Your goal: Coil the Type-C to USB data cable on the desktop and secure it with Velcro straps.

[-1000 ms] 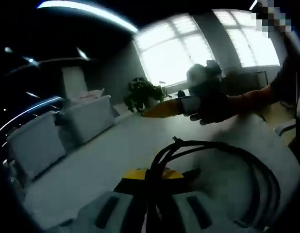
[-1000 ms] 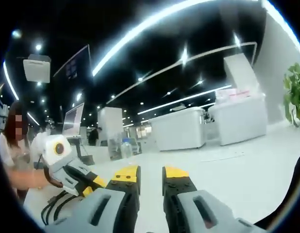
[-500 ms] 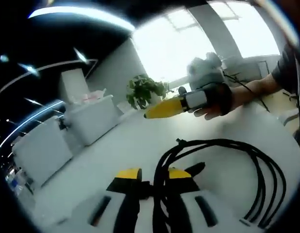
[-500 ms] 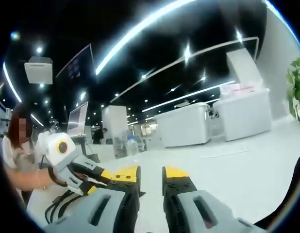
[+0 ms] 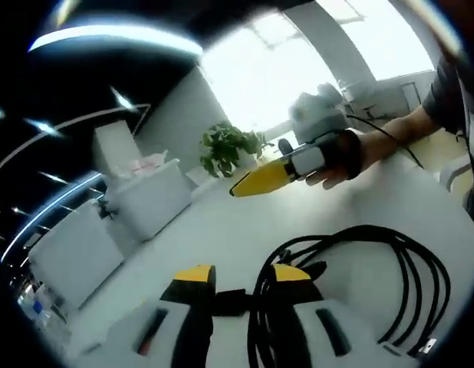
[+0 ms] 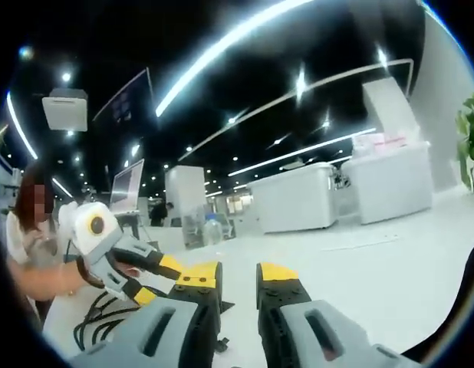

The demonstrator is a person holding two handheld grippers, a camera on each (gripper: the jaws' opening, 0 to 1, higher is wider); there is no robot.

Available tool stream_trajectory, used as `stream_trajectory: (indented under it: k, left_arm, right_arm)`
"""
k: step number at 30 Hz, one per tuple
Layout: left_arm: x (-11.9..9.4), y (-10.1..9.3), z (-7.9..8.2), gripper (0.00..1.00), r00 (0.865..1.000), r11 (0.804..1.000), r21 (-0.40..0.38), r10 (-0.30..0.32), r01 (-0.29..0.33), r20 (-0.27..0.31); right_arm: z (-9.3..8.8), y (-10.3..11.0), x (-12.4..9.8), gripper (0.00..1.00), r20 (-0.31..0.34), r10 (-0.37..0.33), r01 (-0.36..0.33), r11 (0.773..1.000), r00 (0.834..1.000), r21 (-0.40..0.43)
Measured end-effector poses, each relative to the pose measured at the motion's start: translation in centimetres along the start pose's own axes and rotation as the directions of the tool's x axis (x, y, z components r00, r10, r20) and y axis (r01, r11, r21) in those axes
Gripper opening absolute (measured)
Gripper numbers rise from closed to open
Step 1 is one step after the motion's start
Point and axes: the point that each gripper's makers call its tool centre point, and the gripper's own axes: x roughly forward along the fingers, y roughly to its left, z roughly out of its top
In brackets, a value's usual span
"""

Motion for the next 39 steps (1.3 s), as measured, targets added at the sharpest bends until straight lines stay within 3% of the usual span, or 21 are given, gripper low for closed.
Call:
stream_trajectory:
  k: [3, 10, 15, 18, 22, 27, 31, 34, 37, 39]
  left_arm:
    - [0.0, -0.1, 0.2, 0.29, 1.0, 1.0, -0.001, -0.005, 0.005, 0.007]
    - [0.2, -0.2, 0.0, 0.3, 1.0, 1.0, 0.027, -0.003, 0.003, -0.01]
    - [-0.2, -0.1, 0.2, 0.3, 1.0, 0.998, -0.057, -0.012, 0.013, 0.012]
    - [-0.3, -0.3, 0.8, 0.3, 0.998, 0.991, -0.127, -0.034, 0.041, 0.06]
    - [-0.5, 0.2, 1.0, 0.31, 0.997, 0.988, -0.155, -0.013, 0.024, 0.071]
    - [-0.5, 1.2, 0.1, 0.32, 0.999, 0.991, -0.127, 0.037, -0.034, 0.02]
    - [-0.6, 1.0, -0.5, 0.32, 0.999, 0.995, -0.089, 0.041, -0.043, -0.017]
    - [-0.7, 0.4, 0.4, 0.32, 1.0, 0.994, -0.112, 0.007, -0.003, 0.03]
    - [-0.9, 0.7, 0.8, 0.33, 0.999, 0.991, -0.131, 0.009, -0.003, 0.049]
    - [-0.9, 0.9, 0.9, 0.33, 0.998, 0.983, -0.183, 0.013, 0.0, 0.067]
  right_arm:
    - [0.2, 0.4, 0.0, 0.17, 0.001, 0.01, -0.01, 0.999, 1.0, -0.04]
    - [0.0, 0.3, 0.1, 0.17, -0.006, 0.015, -0.015, 0.999, 1.0, -0.034]
    - [0.0, 0.3, 0.0, 0.17, -0.004, 0.01, -0.01, 1.0, 1.0, -0.03]
    - [0.1, 0.4, 0.1, 0.17, -0.004, 0.014, -0.014, 0.999, 1.0, -0.038]
    - [0.5, 0.4, 0.0, 0.17, 0.013, 0.013, -0.013, 0.999, 1.0, -0.032]
    - [0.9, 0.5, -0.1, 0.17, 0.022, 0.019, -0.018, 0.999, 1.0, -0.043]
    - [1.0, 1.8, -0.2, 0.18, 0.012, 0.095, -0.095, 0.995, 0.995, -0.02]
    - [1.1, 2.4, -0.3, 0.18, 0.013, 0.118, -0.117, 0.992, 0.993, -0.036]
    - [0.8, 2.6, -0.2, 0.18, 0.0, 0.127, -0.126, 0.991, 0.992, -0.049]
    - [0.4, 2.6, -0.2, 0.18, -0.011, 0.129, -0.129, 0.991, 0.992, -0.042]
